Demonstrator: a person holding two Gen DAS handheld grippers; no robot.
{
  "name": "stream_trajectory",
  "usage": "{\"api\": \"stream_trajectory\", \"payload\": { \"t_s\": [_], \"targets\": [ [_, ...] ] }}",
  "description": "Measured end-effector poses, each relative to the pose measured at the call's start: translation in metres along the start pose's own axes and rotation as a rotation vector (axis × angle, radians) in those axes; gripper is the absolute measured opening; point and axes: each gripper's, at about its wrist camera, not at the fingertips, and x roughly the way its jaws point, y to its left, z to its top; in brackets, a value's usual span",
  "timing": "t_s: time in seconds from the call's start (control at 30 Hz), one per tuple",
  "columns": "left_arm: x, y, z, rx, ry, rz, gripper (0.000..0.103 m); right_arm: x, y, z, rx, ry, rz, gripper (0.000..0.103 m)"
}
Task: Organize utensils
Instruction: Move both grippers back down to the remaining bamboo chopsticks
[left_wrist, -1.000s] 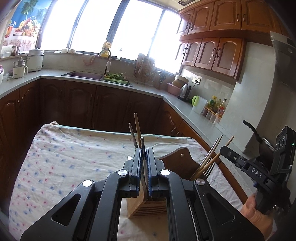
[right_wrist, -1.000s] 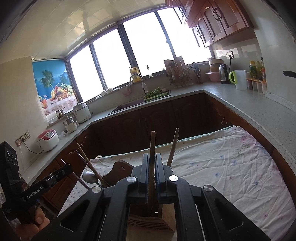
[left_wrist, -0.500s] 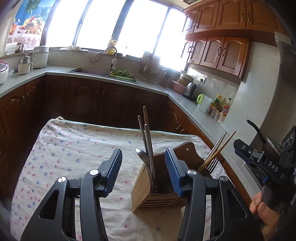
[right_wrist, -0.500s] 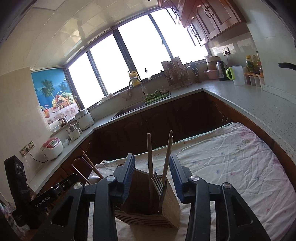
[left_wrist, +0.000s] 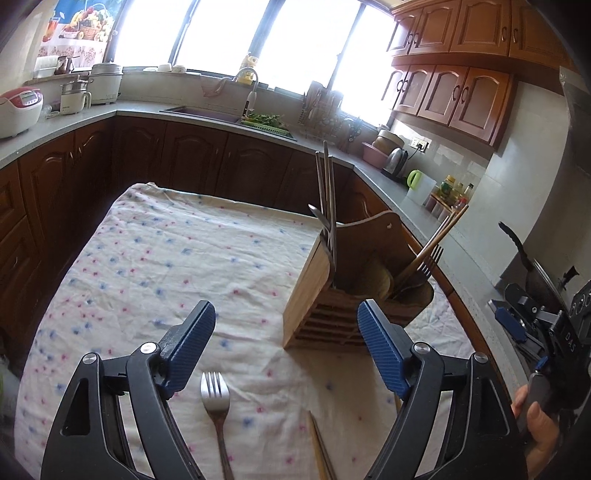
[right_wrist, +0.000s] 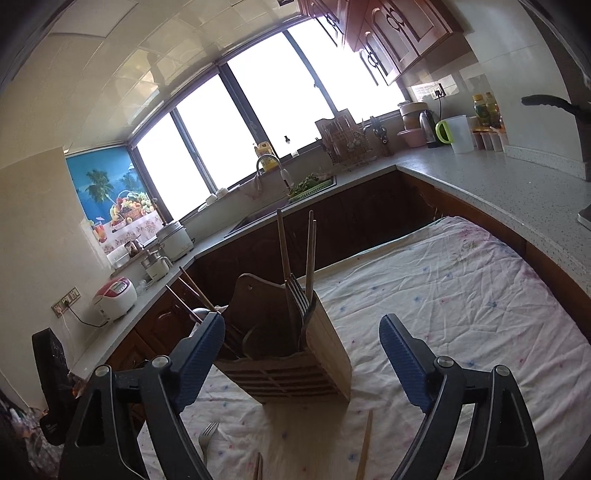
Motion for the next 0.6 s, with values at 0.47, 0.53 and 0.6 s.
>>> {"api": "stream_trajectory", "payload": {
  "t_s": [0.47, 0.53, 0.6],
  "targets": [
    [-0.019, 0.003, -0.071, -0.001, 0.11, 0.022, 0.081, -0.035, -0.019, -0.062, 0.041, 0.087, -0.043, 0.088],
    [-0.019, 0.004, -0.078, -0.006, 0.119, 0.02, 0.081, -0.036, -0.019, -0.071, 0.032, 0.102, -0.052, 0.088],
    [-0.019, 0.005, -0.084, -0.007, 0.128, 0.017, 0.081, -0.035, -0.018, -0.079, 0.024, 0.121, -0.058, 0.088]
  ]
}}
